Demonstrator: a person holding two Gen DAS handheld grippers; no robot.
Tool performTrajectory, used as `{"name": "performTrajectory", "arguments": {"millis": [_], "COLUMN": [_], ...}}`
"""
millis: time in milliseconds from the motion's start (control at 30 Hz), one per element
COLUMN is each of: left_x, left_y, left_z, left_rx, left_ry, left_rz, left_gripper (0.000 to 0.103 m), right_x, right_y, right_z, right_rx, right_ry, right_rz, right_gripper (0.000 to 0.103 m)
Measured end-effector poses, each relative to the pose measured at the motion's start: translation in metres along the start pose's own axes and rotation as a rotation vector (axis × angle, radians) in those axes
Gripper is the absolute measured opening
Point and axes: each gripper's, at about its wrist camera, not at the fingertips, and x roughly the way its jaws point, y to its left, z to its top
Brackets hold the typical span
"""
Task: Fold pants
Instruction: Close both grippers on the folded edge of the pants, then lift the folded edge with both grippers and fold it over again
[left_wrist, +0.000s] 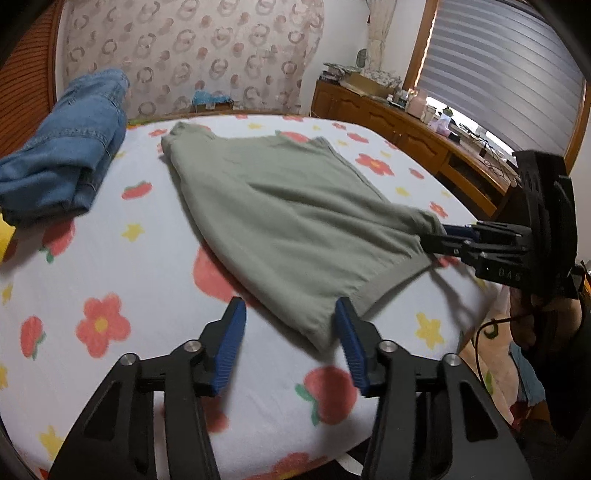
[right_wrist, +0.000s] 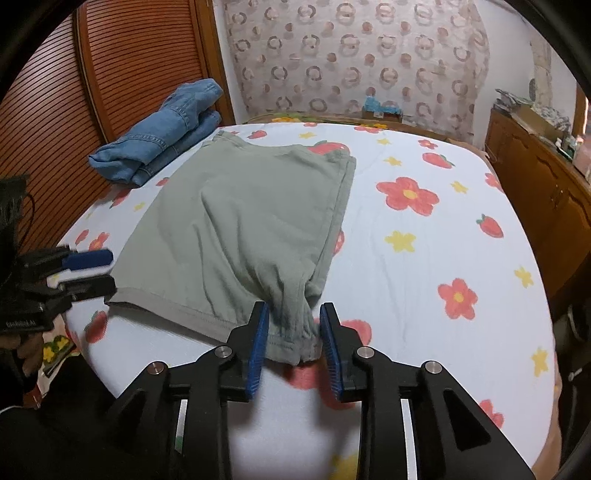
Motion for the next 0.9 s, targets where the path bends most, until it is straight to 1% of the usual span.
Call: {"name": "performTrajectory", "arguments": {"millis": [167,233,333,367,400,533,600,667,700,800,833,900], "left_x": [0.002,0.001,0.001,0.001,0.001,0.001,0.001,0.001,0.0,-0.005,-0.007,-0.012], "left_y": [-0.004,-0.006,-0.011,-0.012,-0.012,-0.013,-0.014,-0.015,-0.015,-0.017,-0.016,-0.015], "left_z": [-0.002,-0.004,-0.005,-0.006,-0.006,-0.007,-0.008,-0.008,-0.009,-0.007,-0.007,-0.006], "left_rx": [0.003,0.006,0.013,0.012,0.008,-0.003,-0.002,0.0,0.003,0.011,0.011,0.011], "left_ry": [-0.003,-0.009,-0.015,-0.016,-0.018,-0.025,-0.026,-0.026,-0.029,-0.048,-0.055,-0.068], "left_rz": [0.0,0.001,-0.002,-0.007,-0.012,-0.033,-0.042,-0.042,-0.038,-0.031,-0.033,-0.043], "left_gripper": [0.047,0.047,0.046,0.044,0.04,0.03,0.024,0.021,0.018,0.014,0.014,0.013], "right_x": [-0.001,-0.001,-0.004,-0.004,-0.004,-0.004,-0.004,-0.004,-0.004,-0.004,-0.004,-0.005], "right_y": [-0.004,-0.005,-0.003,-0.003,-0.003,-0.005,-0.006,-0.006,-0.006,-0.005,-0.004,-0.003], "right_z": [-0.005,-0.008,-0.014,-0.015,-0.016,-0.018,-0.019,-0.018,-0.019,-0.014,-0.013,-0.011], "right_rx": [0.03,0.049,0.043,0.044,0.048,0.06,0.061,0.061,0.061,0.054,0.046,0.032], "right_ry": [-0.016,-0.033,-0.061,-0.067,-0.073,-0.083,-0.085,-0.084,-0.081,-0.059,-0.048,-0.035], "right_rz": [0.003,0.008,-0.004,-0.006,-0.004,0.004,0.004,0.003,0.003,0.003,0.005,0.019], "right_gripper": [0.036,0.036,0.036,0.036,0.036,0.036,0.036,0.036,0.036,0.036,0.036,0.024]}}
